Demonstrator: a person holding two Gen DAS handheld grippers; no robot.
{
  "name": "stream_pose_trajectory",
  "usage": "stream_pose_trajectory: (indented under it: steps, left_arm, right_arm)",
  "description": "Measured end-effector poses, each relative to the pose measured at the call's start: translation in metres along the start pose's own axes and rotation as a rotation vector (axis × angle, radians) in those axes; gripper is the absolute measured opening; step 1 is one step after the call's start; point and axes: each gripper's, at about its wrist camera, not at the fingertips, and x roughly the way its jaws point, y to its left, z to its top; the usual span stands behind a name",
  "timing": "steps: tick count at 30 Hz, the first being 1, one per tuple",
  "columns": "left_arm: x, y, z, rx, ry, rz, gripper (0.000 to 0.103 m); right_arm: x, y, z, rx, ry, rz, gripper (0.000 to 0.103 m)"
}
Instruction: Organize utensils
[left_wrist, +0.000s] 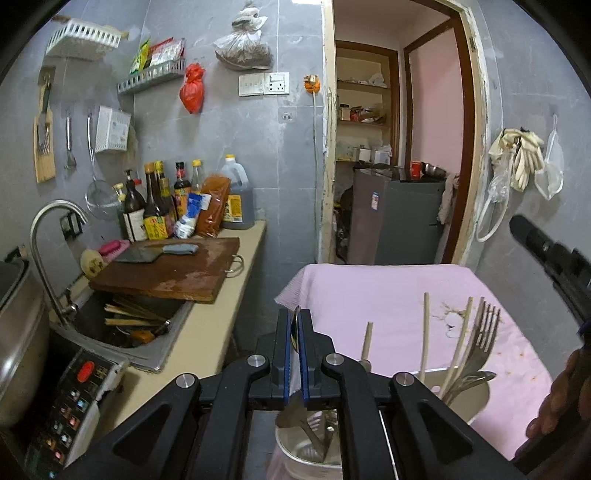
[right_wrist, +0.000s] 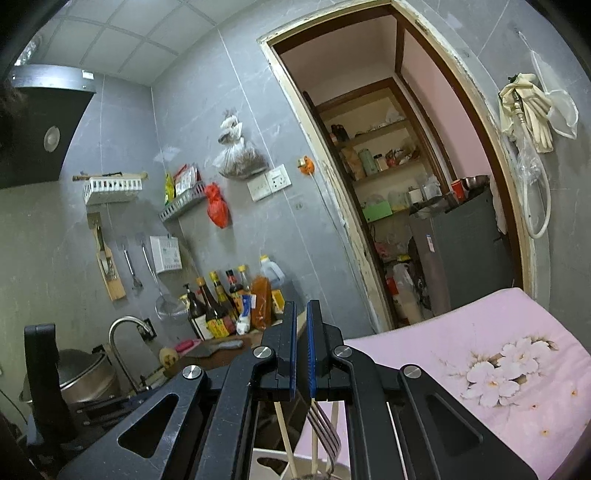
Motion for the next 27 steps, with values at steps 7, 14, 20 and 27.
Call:
stream_pose_trajectory:
  steps: [7,14,20,27]
  left_arm:
    - [-0.006,0.008,-0.001,-0.057,0.013,-0.101,0.042]
    - [-0.023,0.006,0.004,-0.072,-0.013,-0.146,0.053]
    - [-0.047,-0.005,0.006,-0.1,-0.037,-0.183,0.077]
    - [-0.08,-0.025,-0.002,-0.111,-0.064,-0.205,0.1]
  right_arm:
    - [-0.016,0.001,-0.001,-0.01,0.022,-0.046,0.018]
    - [-0.048,0.004,0.011,-0.035,0.018,-0.094,0.034]
    - [-0.079,0.003,0.027,-0.081,0.037,-0.134,0.052]
    - [-0.123,-0.005,0.037,-0.103,0.057,-0.187,0.073]
